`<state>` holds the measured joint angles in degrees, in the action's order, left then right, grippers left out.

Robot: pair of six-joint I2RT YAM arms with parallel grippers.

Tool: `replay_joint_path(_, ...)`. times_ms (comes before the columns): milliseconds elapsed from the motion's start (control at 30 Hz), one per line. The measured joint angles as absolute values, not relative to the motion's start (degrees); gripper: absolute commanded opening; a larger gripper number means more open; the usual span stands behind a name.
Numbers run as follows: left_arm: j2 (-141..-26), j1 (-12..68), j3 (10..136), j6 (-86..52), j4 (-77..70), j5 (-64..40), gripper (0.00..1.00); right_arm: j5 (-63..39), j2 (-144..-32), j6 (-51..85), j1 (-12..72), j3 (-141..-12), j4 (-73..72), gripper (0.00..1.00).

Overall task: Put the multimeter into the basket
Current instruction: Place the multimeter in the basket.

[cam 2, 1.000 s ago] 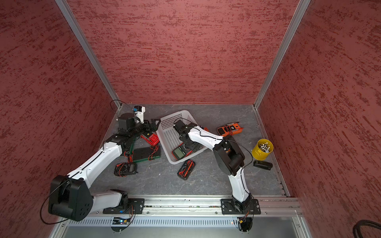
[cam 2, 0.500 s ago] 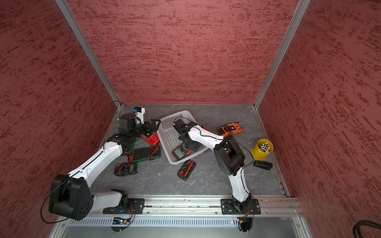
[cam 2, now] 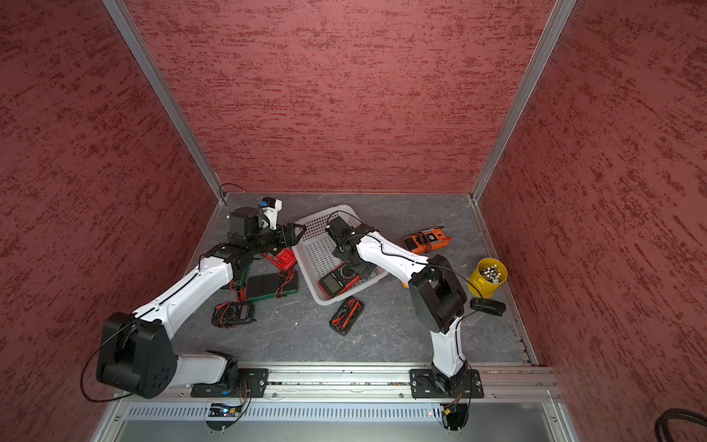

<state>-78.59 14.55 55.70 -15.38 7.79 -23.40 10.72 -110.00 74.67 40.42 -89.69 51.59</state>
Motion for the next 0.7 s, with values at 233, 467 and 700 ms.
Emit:
replay_joint_path(233,-83.74,16.25,55.7,-11.22,9.89,-30.37,0.69,9.21,-107.7,74.61,38.94,-86.48,48.84,0.99)
replay_joint_path(467,-85.1,19.55,57.41,-9.58,11.88,-29.08,0.69,9.89,-100.88,69.82,38.11,-86.48,47.64,0.99)
replay_joint_path(700,-84.75,20.56,58.63,-13.17,12.53,-19.79,0.84,10.04,-93.06,61.6,33.23,-86.48,47.29,0.99)
